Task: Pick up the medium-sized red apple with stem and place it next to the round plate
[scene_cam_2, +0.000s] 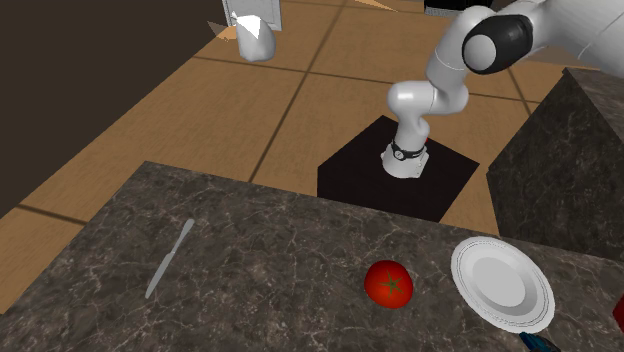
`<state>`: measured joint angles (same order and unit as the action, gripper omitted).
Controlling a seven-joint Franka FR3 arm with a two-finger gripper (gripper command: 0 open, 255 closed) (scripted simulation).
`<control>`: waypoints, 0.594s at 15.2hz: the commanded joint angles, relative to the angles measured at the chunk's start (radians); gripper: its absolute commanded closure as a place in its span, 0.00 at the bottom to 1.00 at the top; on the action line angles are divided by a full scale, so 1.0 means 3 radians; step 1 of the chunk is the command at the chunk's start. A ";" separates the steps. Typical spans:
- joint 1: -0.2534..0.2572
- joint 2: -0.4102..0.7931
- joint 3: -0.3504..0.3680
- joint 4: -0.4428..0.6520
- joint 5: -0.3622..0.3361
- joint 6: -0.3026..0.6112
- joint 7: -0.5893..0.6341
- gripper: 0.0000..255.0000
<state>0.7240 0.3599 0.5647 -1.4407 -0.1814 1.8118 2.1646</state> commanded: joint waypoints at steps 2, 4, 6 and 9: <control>-0.0280 -0.0481 0.0019 -0.0564 0.0259 0.0146 -0.0224 1.00; -0.0420 -0.0758 -0.0002 -0.0838 0.0423 0.0188 -0.0396 1.00; -0.0532 -0.1026 -0.0049 -0.1086 0.0584 0.0207 -0.0581 1.00; -0.0656 -0.1406 -0.0158 -0.1413 0.0801 0.0200 -0.0868 1.00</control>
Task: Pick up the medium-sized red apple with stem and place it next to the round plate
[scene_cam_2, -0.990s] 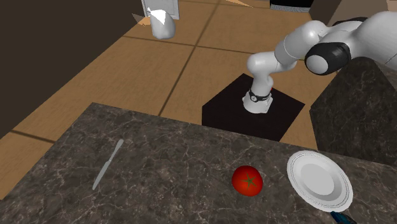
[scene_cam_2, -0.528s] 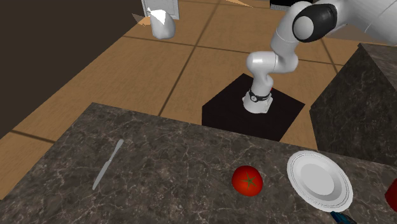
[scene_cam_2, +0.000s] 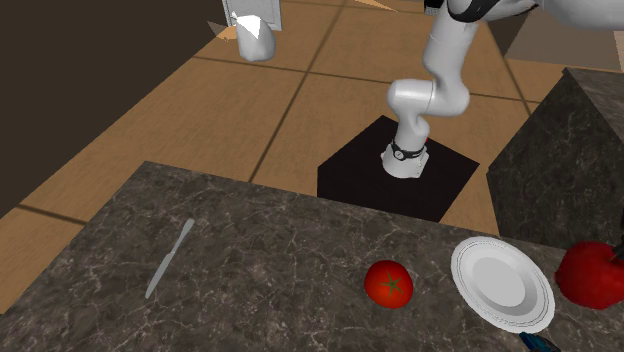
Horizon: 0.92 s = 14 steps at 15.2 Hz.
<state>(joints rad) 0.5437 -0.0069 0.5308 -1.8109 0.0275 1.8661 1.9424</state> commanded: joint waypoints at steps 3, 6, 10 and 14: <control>-0.0138 -0.0532 -0.0191 -0.0460 0.0276 -0.0026 -0.0409 1.00; -0.0190 -0.0847 -0.0365 -0.0701 0.0392 -0.0098 -0.0677 1.00; -0.0243 -0.1214 -0.0616 -0.0964 0.0467 -0.0221 -0.1010 1.00; -0.0303 -0.1527 -0.0873 -0.1164 0.0466 -0.0365 -0.1323 1.00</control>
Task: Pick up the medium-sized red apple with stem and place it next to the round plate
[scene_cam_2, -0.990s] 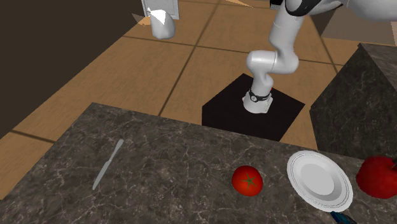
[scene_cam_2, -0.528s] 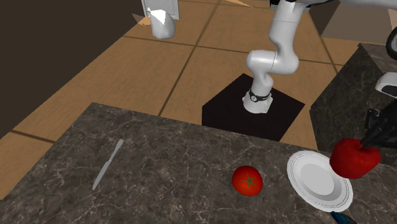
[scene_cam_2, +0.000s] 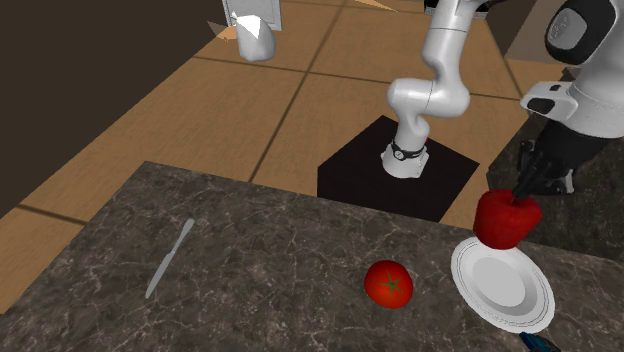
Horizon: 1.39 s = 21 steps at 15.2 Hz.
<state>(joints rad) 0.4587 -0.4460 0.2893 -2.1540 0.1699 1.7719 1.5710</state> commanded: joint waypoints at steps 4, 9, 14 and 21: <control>-0.0093 -0.0323 -0.0328 -0.0160 -0.0068 -0.0205 -0.0387 1.00; -0.0202 -0.0567 -0.0656 -0.0249 -0.0205 -0.0400 -0.0760 1.00; -0.0309 -0.0716 -0.0946 -0.0302 -0.0360 -0.0520 -0.1091 1.00; -0.0309 -0.0775 -0.0942 -0.0659 -0.0356 -0.0224 -0.1106 1.00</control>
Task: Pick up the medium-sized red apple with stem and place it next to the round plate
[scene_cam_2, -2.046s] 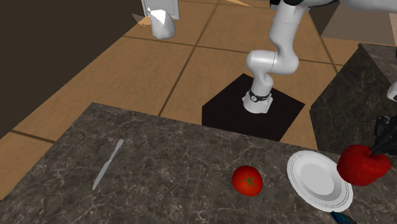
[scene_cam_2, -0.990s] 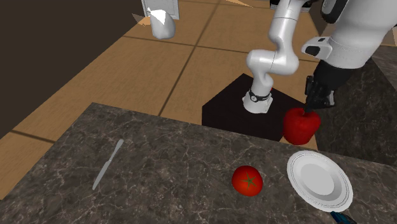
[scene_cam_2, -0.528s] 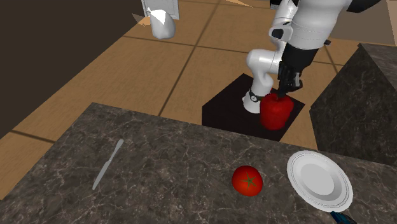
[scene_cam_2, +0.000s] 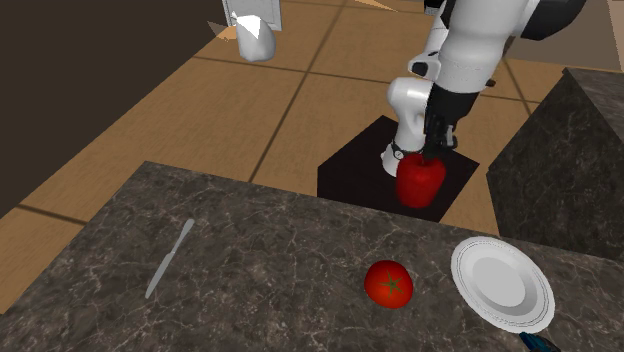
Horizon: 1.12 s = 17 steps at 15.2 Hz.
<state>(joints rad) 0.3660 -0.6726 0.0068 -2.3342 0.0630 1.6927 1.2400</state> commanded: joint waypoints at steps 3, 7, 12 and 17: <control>0.0000 -0.0035 0.0002 -0.0203 0.0003 0.0170 -0.0010 1.00; 0.0000 -0.0046 0.0004 -0.0389 0.0007 0.0345 -0.0019 1.00; 0.0001 -0.0041 0.0008 -0.0610 0.0013 0.0571 -0.0032 1.00; 0.0003 -0.0014 0.0011 -0.0818 0.0020 0.0804 -0.0044 1.00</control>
<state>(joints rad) 0.3668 -0.6824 0.0098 -2.5703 0.0687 1.9185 1.2274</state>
